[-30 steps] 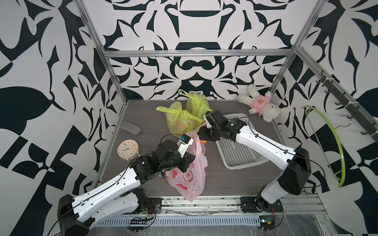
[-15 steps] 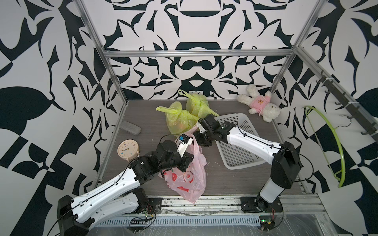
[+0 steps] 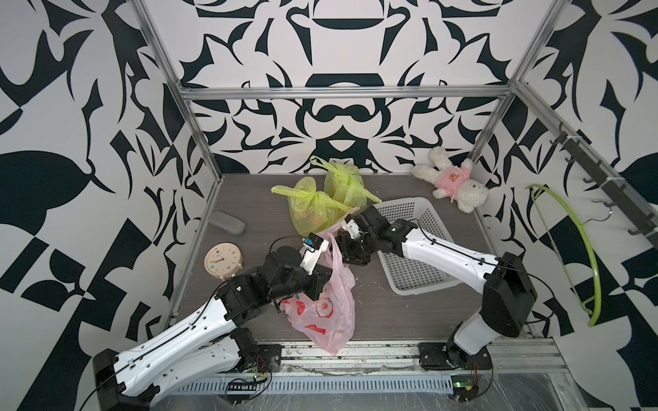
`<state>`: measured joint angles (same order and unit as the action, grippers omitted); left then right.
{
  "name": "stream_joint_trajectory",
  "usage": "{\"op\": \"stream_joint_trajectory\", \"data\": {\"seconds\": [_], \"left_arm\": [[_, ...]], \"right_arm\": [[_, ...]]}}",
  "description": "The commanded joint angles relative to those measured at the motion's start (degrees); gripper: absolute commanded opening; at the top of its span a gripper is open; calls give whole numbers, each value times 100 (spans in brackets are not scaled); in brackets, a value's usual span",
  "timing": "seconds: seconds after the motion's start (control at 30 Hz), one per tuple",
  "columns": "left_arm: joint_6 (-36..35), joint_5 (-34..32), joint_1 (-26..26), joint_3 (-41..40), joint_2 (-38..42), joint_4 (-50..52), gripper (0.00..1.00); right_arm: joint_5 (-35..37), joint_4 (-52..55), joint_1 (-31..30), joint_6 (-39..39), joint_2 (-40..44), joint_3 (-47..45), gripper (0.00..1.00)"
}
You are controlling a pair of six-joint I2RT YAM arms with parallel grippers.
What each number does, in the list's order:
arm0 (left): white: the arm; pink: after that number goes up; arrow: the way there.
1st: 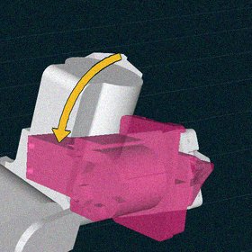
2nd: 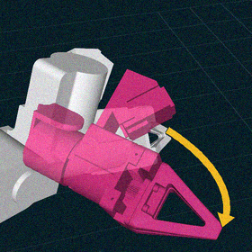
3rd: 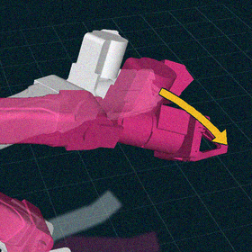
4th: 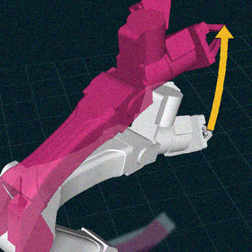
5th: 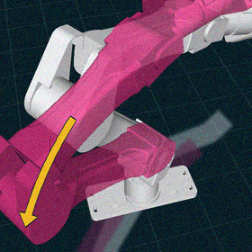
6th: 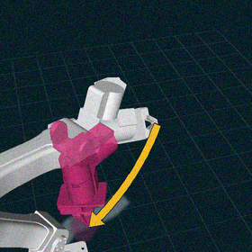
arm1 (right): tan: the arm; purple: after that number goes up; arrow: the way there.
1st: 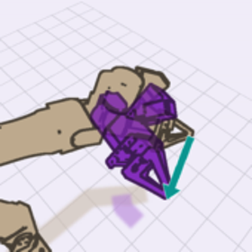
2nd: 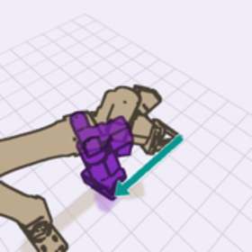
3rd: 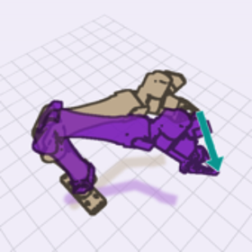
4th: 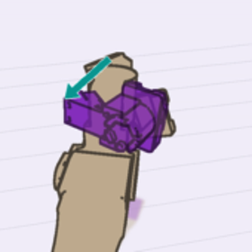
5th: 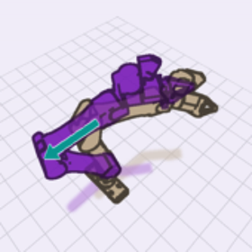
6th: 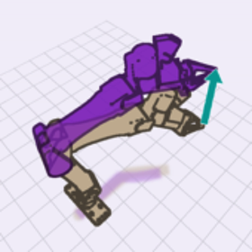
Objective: Place the peach into a plastic bag & tie a knot
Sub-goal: Place the peach in the plastic bag, then adjust the plastic bag at the center of the board.
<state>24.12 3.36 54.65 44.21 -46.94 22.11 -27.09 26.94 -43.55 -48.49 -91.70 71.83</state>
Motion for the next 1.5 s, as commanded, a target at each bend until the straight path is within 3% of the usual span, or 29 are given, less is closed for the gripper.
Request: {"op": "stream_joint_trajectory", "data": {"seconds": [0.0,0.27,0.53,0.77,0.87,1.0,1.07,1.2,1.23,1.33,1.47], "left_arm": [[64,-87,-8,-175,118,-11,0],[228,-107,-9,-406,267,-30,0],[273,-62,-10,-421,192,-122,0],[286,-11,-7,-401,150,-149,0],[278,-17,-7,-402,166,-150,0],[278,-28,-7,-413,233,-163,0],[278,-44,-7,-405,263,-156,0],[284,-95,-7,-323,298,-104,0],[309,-151,-7,-249,310,-20,7],[327,-327,-8,42,496,342,58],[154,-424,-7,277,1026,429,84]], "right_arm": [[-32,73,167,135,424,76,73],[483,843,608,643,1005,300,69],[-591,62,350,444,1086,560,69],[-679,221,17,529,637,1154,69],[-612,374,-47,544,512,1238,64],[-463,454,-57,616,498,1150,50],[-558,347,-61,613,525,1098,38],[-807,-45,-67,611,662,938,1],[-859,-148,-62,652,722,909,0],[-956,-576,-58,856,1027,666,0],[-1209,-1127,-57,1123,1380,459,0]]}}
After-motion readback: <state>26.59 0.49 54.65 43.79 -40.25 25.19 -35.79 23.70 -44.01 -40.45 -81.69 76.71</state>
